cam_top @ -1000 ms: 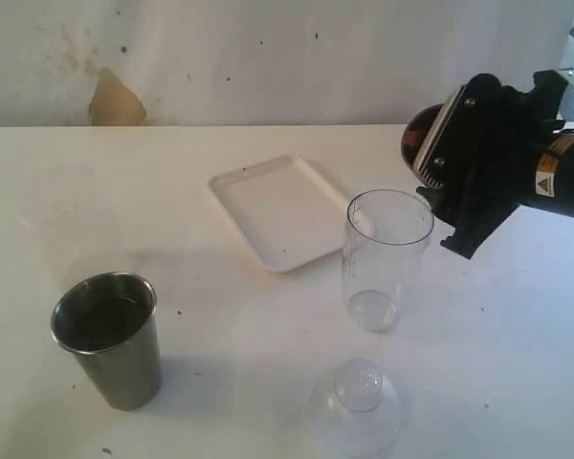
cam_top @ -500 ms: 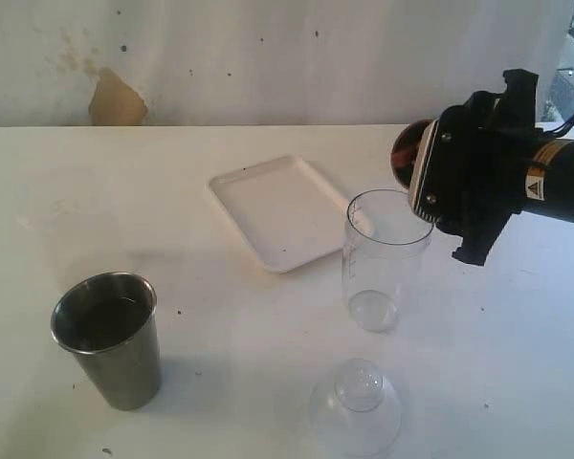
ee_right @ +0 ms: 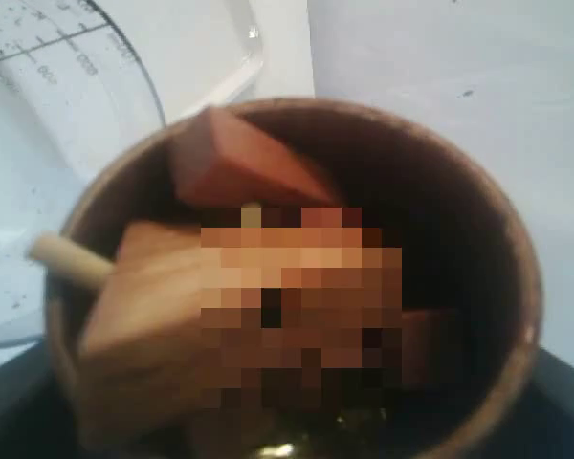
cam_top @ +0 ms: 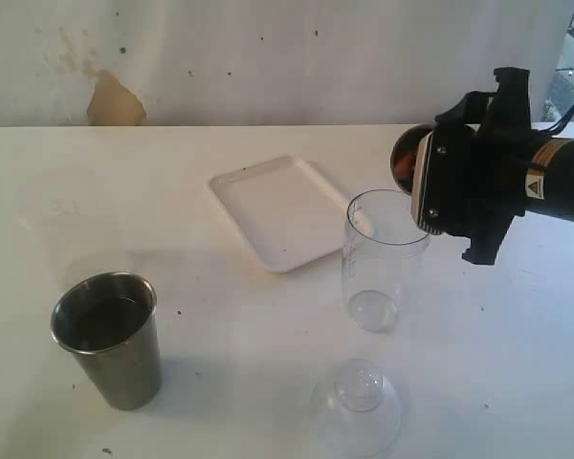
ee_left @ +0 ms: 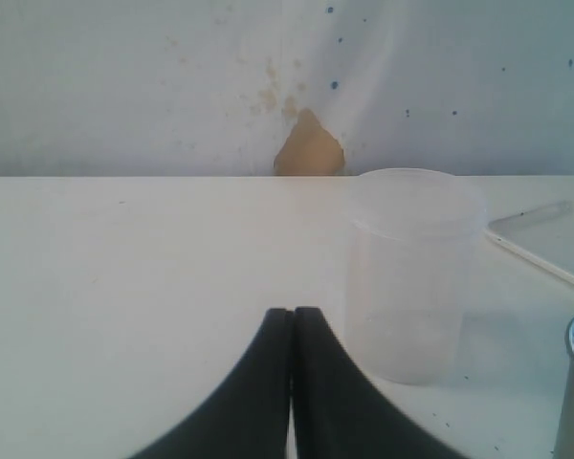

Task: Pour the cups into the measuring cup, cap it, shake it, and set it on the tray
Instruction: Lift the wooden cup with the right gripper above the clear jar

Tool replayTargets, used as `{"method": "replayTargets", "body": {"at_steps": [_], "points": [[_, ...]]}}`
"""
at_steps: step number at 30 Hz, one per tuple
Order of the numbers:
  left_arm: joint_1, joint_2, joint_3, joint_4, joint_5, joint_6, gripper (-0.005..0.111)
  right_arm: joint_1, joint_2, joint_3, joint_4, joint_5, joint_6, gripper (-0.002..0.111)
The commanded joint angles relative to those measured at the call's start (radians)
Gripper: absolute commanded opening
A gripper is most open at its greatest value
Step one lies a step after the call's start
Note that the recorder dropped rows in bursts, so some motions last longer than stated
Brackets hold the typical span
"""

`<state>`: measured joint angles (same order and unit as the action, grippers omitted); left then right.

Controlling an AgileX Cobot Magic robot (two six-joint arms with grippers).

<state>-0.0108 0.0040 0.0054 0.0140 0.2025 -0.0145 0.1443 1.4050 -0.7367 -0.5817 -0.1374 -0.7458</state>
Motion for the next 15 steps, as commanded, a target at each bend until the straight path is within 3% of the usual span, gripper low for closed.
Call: {"method": "replayTargets", "body": {"at_steps": [1, 15], "points": [[-0.002, -0.004, -0.005, -0.005, -0.015, -0.004, 0.0, -0.006, 0.005, -0.02, 0.003, -0.022, -0.046, 0.0], [-0.002, -0.004, -0.005, -0.005, -0.015, -0.004, 0.0, -0.026, 0.028, -0.047, 0.003, -0.033, -0.135, 0.0]]}}
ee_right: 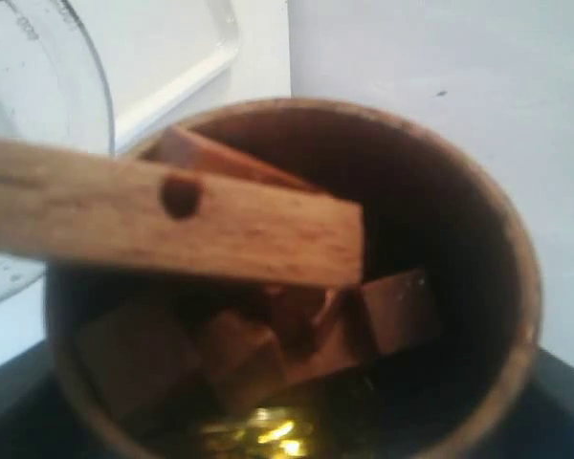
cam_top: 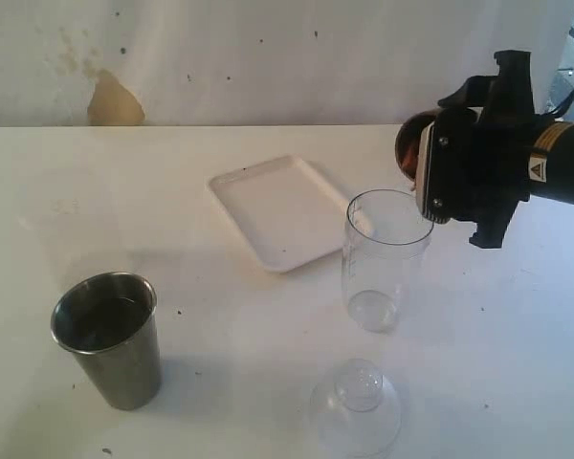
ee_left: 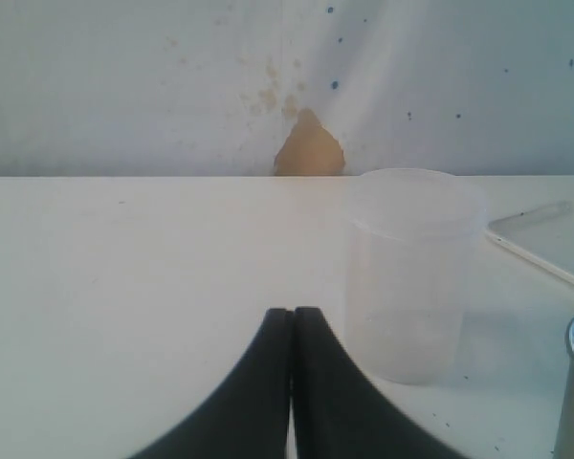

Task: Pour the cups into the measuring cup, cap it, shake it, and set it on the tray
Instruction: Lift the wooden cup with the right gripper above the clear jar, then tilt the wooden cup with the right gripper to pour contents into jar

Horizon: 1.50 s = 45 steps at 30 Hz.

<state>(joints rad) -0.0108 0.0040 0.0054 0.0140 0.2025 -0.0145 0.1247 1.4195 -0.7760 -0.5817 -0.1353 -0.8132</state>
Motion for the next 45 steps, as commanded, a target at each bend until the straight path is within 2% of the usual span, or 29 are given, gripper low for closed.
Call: {"method": "replayTargets", "body": {"at_steps": [1, 23, 31, 45], "points": [[-0.002, -0.004, -0.005, -0.005, -0.015, -0.004, 0.0, -0.006, 0.022, -0.008, 0.003, -0.037, -0.075, 0.0], [-0.002, -0.004, -0.005, -0.005, -0.015, -0.004, 0.0, -0.006, 0.07, -0.008, 0.003, -0.118, -0.362, 0.0], [-0.002, -0.004, -0.005, -0.005, -0.015, -0.004, 0.0, -0.006, 0.07, -0.031, 0.005, -0.125, -0.378, 0.0], [-0.002, -0.004, -0.005, -0.005, -0.015, -0.004, 0.0, -0.003, 0.07, -0.031, 0.003, -0.159, -0.6, 0.0]]}}
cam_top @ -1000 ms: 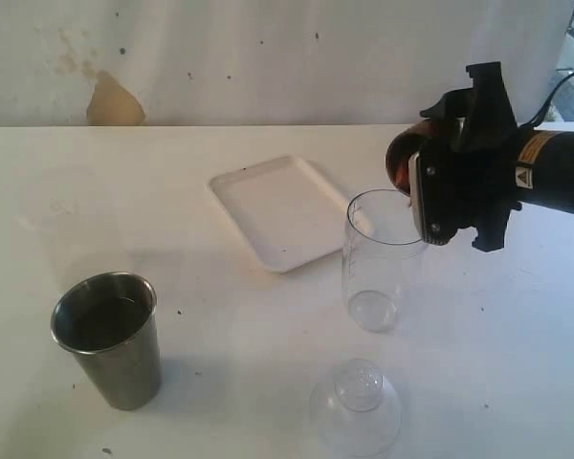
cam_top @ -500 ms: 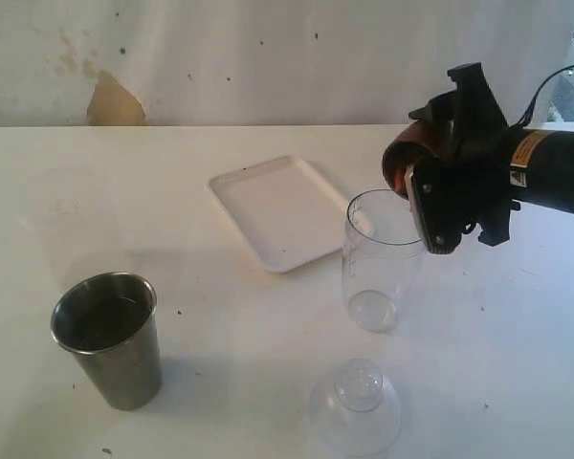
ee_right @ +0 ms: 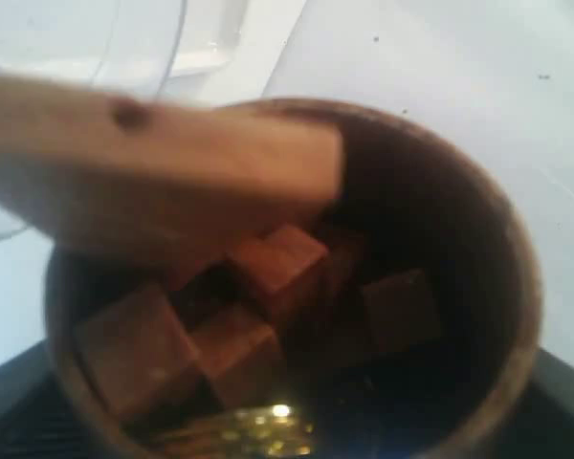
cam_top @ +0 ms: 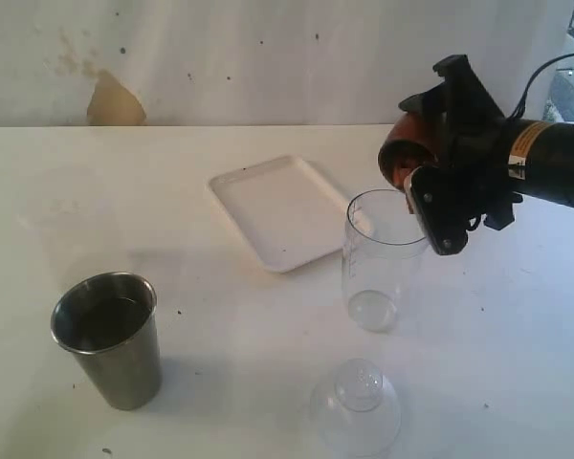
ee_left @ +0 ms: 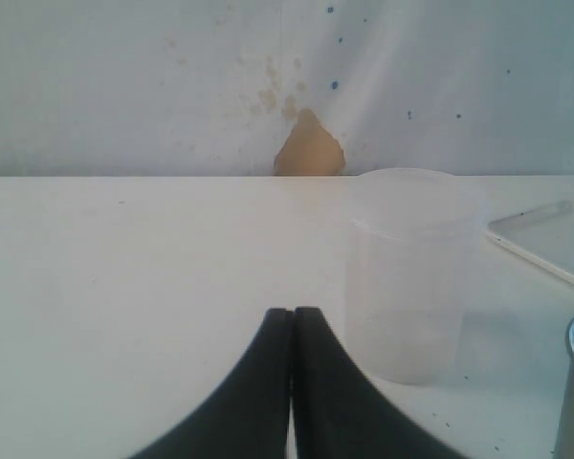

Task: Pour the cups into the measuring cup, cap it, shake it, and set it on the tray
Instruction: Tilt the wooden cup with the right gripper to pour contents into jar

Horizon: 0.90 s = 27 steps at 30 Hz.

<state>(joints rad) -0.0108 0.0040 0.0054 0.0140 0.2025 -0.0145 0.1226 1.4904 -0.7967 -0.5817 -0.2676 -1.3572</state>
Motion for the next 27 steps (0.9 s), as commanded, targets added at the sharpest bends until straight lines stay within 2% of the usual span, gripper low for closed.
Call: {"method": "replayTargets", "body": {"at_steps": [1, 7, 11, 27], "points": [[-0.002, -0.004, -0.005, -0.005, -0.015, -0.004, 0.0, 0.003, -0.001, -0.011, 0.003, -0.027, -0.06, 0.0], [-0.002, -0.004, -0.005, -0.005, -0.015, -0.004, 0.0, 0.027, 0.015, -0.011, 0.003, -0.026, -0.076, 0.0], [-0.002, -0.004, -0.005, -0.005, -0.015, -0.004, 0.0, 0.027, 0.017, -0.011, 0.003, -0.032, -0.234, 0.0], [-0.002, -0.004, -0.005, -0.005, -0.015, -0.004, 0.0, 0.027, 0.017, -0.011, 0.003, -0.07, -0.347, 0.0]]}}
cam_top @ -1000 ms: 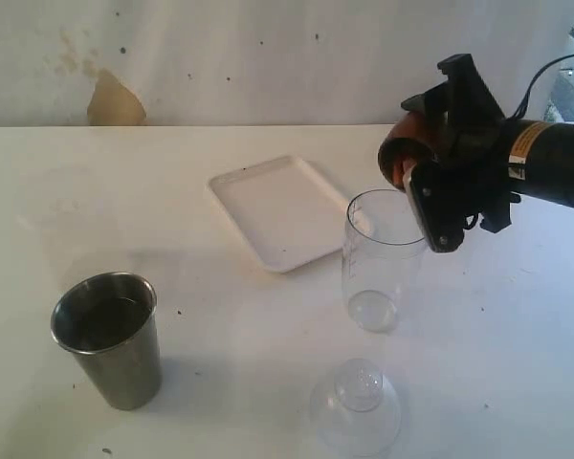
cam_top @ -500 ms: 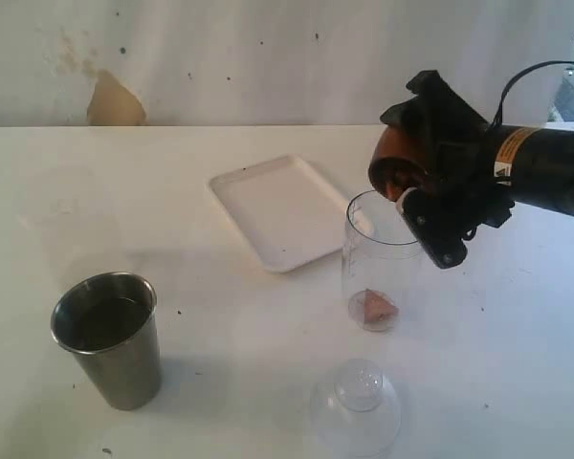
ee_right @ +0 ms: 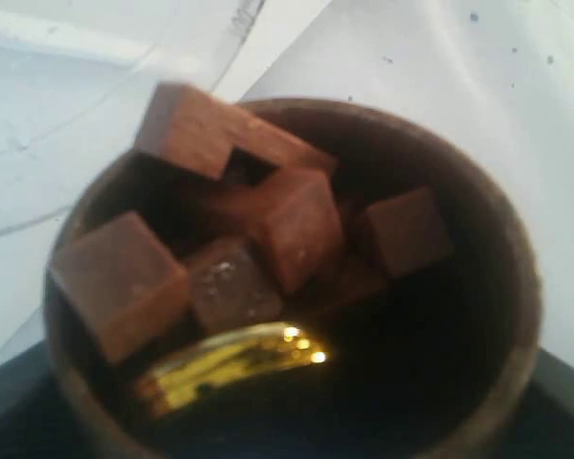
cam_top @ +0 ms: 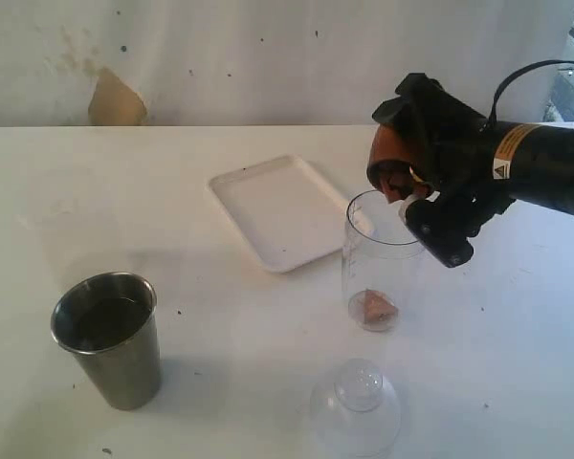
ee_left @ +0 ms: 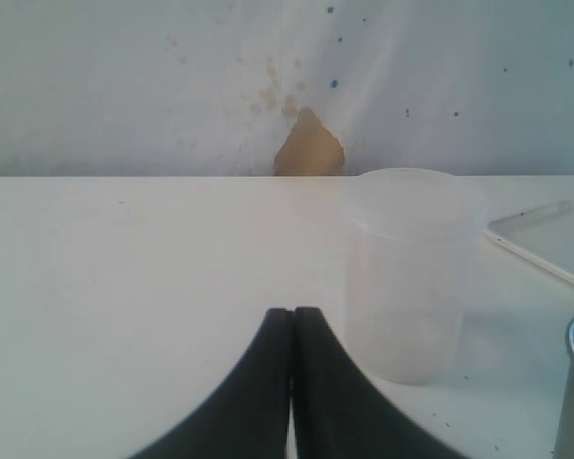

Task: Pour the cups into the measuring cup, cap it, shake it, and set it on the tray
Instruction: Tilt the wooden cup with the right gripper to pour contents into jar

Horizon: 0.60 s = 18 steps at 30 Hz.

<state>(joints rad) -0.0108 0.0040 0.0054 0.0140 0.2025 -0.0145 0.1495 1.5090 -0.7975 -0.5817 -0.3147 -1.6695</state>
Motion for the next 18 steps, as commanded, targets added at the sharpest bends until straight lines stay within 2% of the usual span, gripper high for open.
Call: {"method": "replayTargets", "body": {"at_steps": [1, 6, 18], "points": [[-0.002, -0.004, -0.005, -0.005, -0.015, -0.004, 0.0, 0.0, -0.001, -0.01, 0.003, -0.023, -0.035, 0.0], [-0.002, -0.004, -0.005, -0.005, -0.015, -0.004, 0.0, 0.0, -0.001, -0.01, 0.003, -0.023, -0.08, 0.0], [-0.002, -0.004, -0.005, -0.005, -0.015, -0.004, 0.0, 0.0, -0.001, -0.01, 0.005, -0.031, -0.05, 0.0]]}}
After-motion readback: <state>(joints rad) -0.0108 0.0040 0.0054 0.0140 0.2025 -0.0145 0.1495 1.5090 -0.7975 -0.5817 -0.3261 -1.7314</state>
